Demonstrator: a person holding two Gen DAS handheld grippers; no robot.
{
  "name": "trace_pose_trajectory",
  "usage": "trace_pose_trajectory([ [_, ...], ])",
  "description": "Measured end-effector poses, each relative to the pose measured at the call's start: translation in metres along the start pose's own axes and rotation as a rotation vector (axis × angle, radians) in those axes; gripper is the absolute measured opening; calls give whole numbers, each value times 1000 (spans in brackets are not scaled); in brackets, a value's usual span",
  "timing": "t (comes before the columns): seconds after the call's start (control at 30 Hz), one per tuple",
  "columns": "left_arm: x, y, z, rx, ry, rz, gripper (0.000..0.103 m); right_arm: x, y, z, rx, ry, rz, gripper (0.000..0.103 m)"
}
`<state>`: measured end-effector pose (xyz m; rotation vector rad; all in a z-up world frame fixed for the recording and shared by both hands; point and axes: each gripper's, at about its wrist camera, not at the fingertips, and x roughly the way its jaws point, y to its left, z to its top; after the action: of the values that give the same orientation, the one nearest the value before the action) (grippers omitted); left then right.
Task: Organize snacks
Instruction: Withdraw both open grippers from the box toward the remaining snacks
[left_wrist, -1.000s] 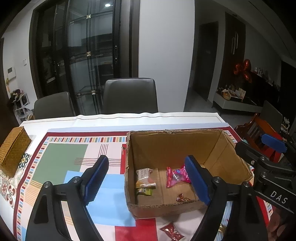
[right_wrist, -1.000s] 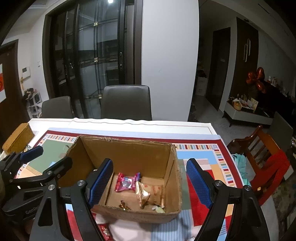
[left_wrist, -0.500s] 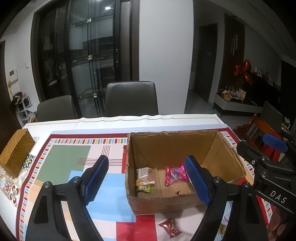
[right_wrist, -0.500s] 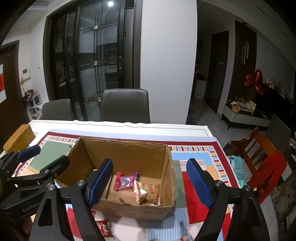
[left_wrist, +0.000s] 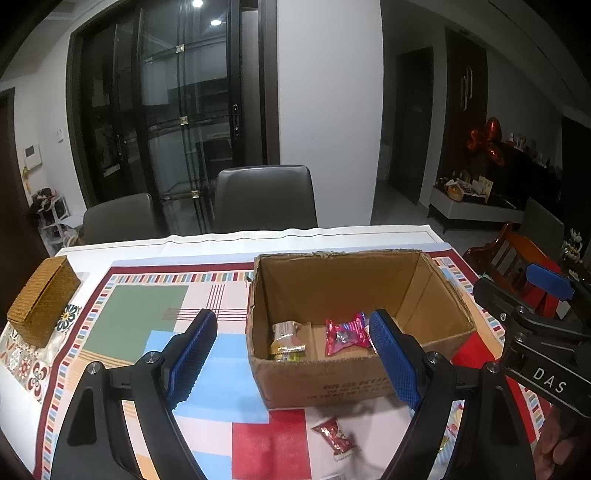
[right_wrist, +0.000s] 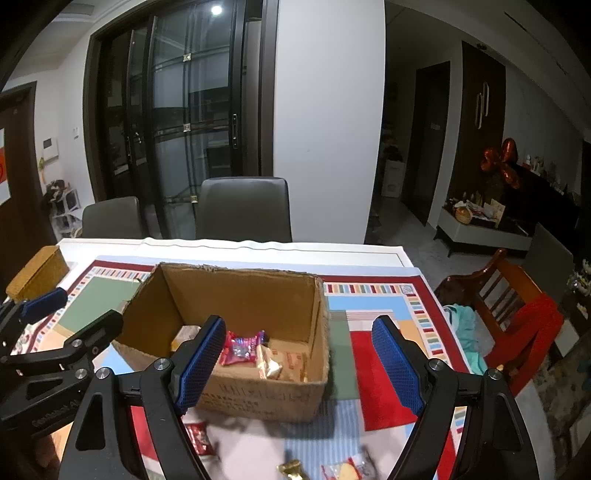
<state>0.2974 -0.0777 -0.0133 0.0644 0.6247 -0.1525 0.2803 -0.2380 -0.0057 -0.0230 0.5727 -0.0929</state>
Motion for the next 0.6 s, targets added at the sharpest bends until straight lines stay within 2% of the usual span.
trace_pose_trajectory([
  [0.33, -15, -8, -20, 2, 10, 21, 84, -17, -9, -14, -13, -9, -22, 82],
  [0.6, -22, -17, -47, 2, 43, 21, 84, -18, -18, -32, -6, 20, -32, 82],
])
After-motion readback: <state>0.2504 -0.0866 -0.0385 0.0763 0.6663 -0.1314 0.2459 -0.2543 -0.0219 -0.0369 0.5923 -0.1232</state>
